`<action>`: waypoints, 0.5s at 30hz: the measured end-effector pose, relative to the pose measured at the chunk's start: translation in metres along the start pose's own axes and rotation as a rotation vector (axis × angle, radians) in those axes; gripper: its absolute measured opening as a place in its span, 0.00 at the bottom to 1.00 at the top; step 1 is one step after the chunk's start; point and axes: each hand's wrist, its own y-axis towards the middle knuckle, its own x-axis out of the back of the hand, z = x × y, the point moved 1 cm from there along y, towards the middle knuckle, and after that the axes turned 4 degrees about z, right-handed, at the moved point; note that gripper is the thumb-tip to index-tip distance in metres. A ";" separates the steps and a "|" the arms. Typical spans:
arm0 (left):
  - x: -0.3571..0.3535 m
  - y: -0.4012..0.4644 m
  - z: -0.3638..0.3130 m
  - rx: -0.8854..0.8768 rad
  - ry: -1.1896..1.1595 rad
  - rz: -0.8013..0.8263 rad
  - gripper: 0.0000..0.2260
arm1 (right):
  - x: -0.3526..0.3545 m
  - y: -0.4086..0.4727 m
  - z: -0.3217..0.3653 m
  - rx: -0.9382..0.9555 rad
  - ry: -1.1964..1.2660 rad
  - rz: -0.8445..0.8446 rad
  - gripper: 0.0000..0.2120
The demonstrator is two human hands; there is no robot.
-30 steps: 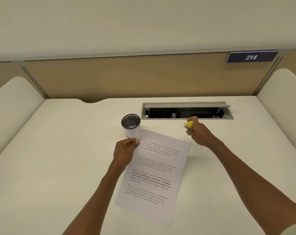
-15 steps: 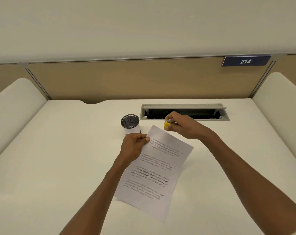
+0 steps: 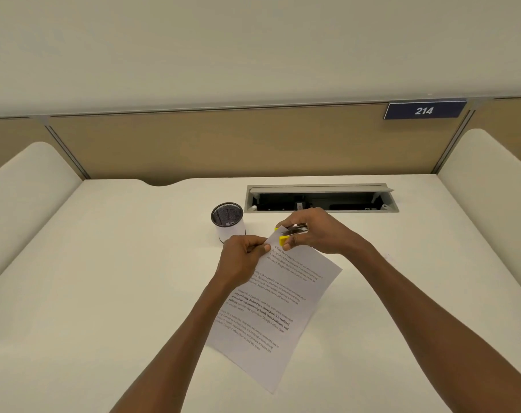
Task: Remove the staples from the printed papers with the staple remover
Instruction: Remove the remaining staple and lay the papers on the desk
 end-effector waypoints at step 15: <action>-0.001 0.001 0.000 -0.028 0.005 0.012 0.08 | -0.003 -0.005 0.002 -0.012 0.092 -0.071 0.10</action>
